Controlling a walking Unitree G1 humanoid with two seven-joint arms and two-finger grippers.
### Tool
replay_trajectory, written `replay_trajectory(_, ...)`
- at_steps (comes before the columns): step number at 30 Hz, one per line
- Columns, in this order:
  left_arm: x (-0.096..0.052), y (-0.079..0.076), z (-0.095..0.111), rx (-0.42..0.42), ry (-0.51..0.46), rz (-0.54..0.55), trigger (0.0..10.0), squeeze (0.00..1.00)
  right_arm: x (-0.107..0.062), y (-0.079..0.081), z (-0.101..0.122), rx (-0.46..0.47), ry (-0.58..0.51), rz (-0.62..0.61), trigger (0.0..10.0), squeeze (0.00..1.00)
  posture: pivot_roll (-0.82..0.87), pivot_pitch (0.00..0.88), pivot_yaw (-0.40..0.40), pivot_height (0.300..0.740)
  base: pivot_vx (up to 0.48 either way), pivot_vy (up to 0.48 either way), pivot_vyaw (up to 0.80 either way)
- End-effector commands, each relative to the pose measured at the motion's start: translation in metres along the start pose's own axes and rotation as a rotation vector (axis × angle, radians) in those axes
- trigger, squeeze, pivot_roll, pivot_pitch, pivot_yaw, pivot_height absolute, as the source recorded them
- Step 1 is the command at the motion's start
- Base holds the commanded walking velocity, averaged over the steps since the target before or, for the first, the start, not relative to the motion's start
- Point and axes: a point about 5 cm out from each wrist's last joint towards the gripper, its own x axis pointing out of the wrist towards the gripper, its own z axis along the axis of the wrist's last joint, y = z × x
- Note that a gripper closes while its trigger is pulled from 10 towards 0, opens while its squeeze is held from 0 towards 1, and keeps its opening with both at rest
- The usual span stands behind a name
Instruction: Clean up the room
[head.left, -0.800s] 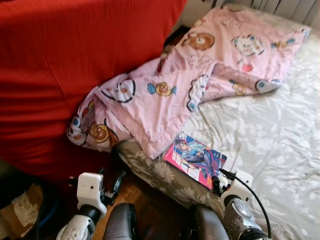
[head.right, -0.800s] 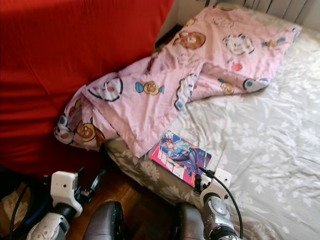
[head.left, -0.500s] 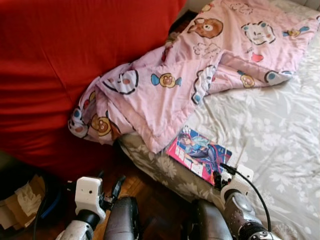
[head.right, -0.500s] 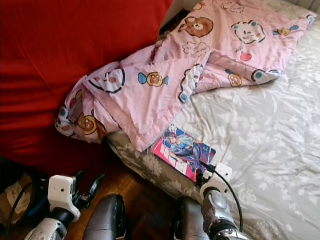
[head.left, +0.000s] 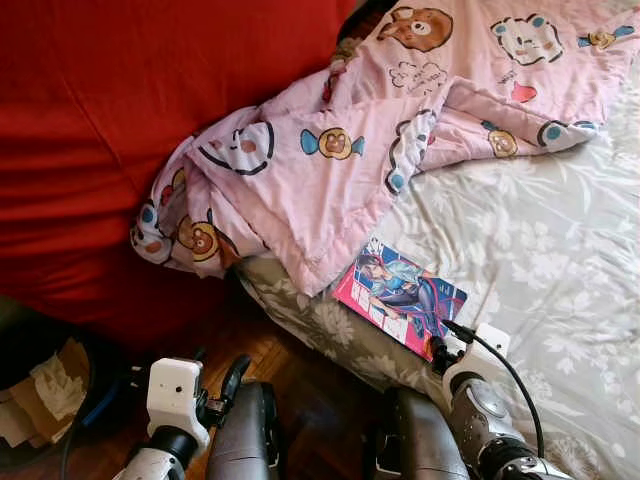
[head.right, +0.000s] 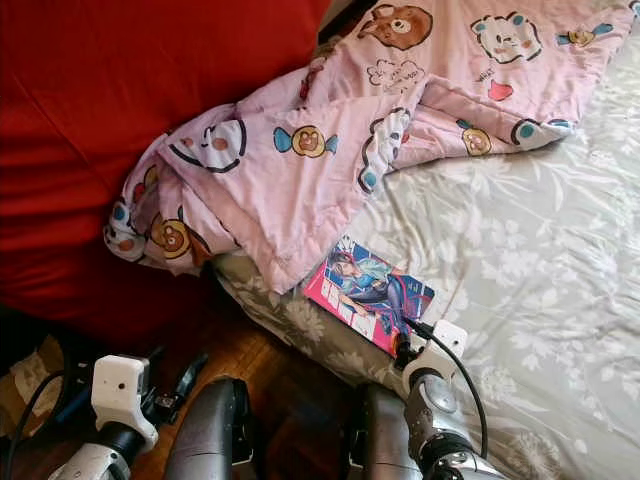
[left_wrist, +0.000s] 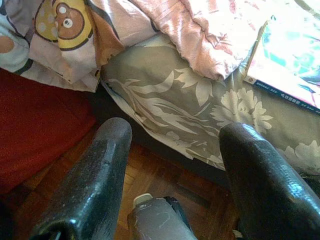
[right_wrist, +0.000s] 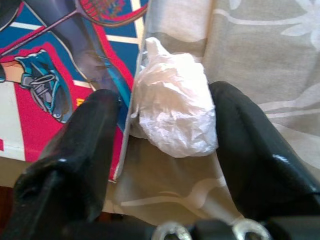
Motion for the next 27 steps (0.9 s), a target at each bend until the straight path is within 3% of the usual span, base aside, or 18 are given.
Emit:
replay_trajectory(1,-0.005,0.000,-0.006,-0.013,0.036,0.009,10.0,0.00,-0.003,-0.005,-0.011,-0.001,0.031,-0.015,0.0,0.00,0.19,0.365,-0.017,0.638,0.000,0.000,0.00)
replay_trajectory(27,0.010,0.000,-0.008,-0.001,0.023,0.021,10.0,0.00,-0.004,0.003,-0.012,-0.045,0.020,0.022,0.0,0.00,0.18,0.307,-0.031,0.638,0.000,0.000,0.00)
